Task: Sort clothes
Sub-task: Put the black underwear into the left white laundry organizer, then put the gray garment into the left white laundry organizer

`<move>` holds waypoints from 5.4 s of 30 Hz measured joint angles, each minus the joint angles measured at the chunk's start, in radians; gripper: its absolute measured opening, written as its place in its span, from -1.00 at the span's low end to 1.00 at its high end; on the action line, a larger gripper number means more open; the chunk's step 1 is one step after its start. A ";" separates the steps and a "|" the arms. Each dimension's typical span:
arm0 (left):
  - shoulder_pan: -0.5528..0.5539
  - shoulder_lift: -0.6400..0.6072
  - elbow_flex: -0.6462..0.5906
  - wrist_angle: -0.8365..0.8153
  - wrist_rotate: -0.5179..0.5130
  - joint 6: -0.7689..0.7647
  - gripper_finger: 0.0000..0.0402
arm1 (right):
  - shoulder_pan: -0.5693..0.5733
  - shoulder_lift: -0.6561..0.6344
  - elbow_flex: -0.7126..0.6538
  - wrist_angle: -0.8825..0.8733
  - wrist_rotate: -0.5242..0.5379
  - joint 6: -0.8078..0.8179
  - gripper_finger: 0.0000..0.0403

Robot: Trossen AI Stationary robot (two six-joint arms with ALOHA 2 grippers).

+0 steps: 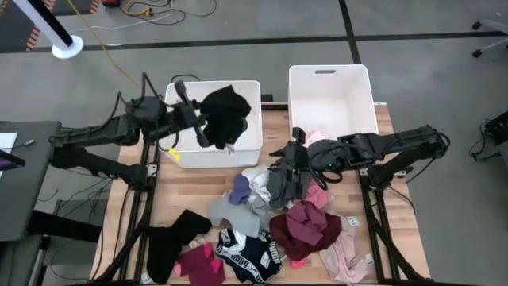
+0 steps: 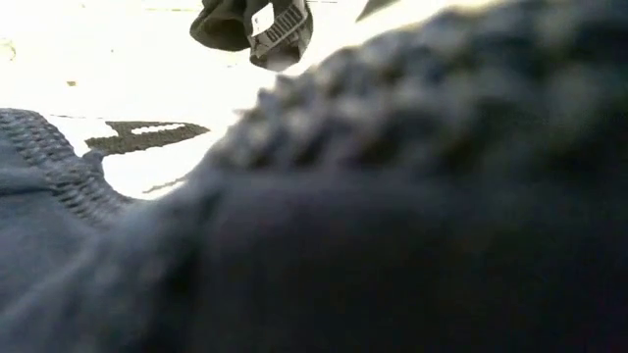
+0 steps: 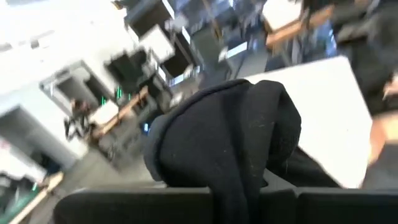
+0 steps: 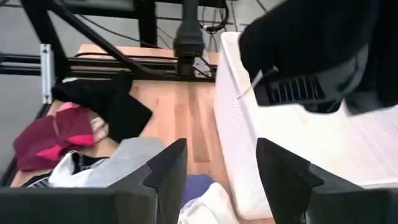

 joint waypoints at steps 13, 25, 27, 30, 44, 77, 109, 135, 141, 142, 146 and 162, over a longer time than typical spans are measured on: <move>0.202 0.130 0.000 -0.302 0.055 -0.107 -1.00 | 0.100 0.000 0.000 -0.001 -0.001 0.024 0.02; 0.304 0.299 -0.002 -0.429 0.268 -0.157 -0.97 | 0.224 0.000 0.000 -0.046 0.040 0.076 -0.08; 0.309 0.322 -0.002 -0.445 0.280 -0.159 -0.97 | 0.237 0.000 0.000 -0.058 0.048 0.079 -0.09; 0.316 0.353 -0.002 -0.460 0.317 -0.159 -0.96 | 0.247 0.000 0.000 -0.065 0.052 0.078 -0.11; 0.326 0.391 -0.002 -0.497 0.476 -0.185 -0.76 | 0.245 0.018 -0.001 -0.087 0.052 0.078 -0.13; 0.226 0.187 0.238 -0.554 0.468 -0.238 0.03 | 0.244 0.018 -0.001 -0.127 0.054 0.071 -0.13; -0.736 -0.165 -0.320 -0.459 0.046 -0.692 -0.02 | 0.348 -0.235 -0.045 -0.278 0.074 0.044 -0.13; -0.746 -0.164 -0.678 0.080 0.108 -0.769 -0.02 | 0.356 -0.436 -0.527 0.052 0.069 0.171 -0.13; -0.746 -0.096 -0.771 0.244 0.133 -0.769 -0.02 | 0.352 -0.408 -0.527 0.064 0.069 0.182 -0.13; -0.746 -0.069 -0.774 0.262 0.134 -0.764 -0.02 | 0.352 -0.406 -0.527 0.067 0.069 0.182 -0.13; -0.745 0.031 -0.774 0.340 0.130 -0.733 -0.02 | 0.352 -0.396 -0.527 0.082 0.067 0.174 -0.13; -0.690 0.321 -0.773 0.498 -0.058 -0.762 -0.03 | 0.352 -0.396 -0.527 0.117 0.064 0.172 -0.13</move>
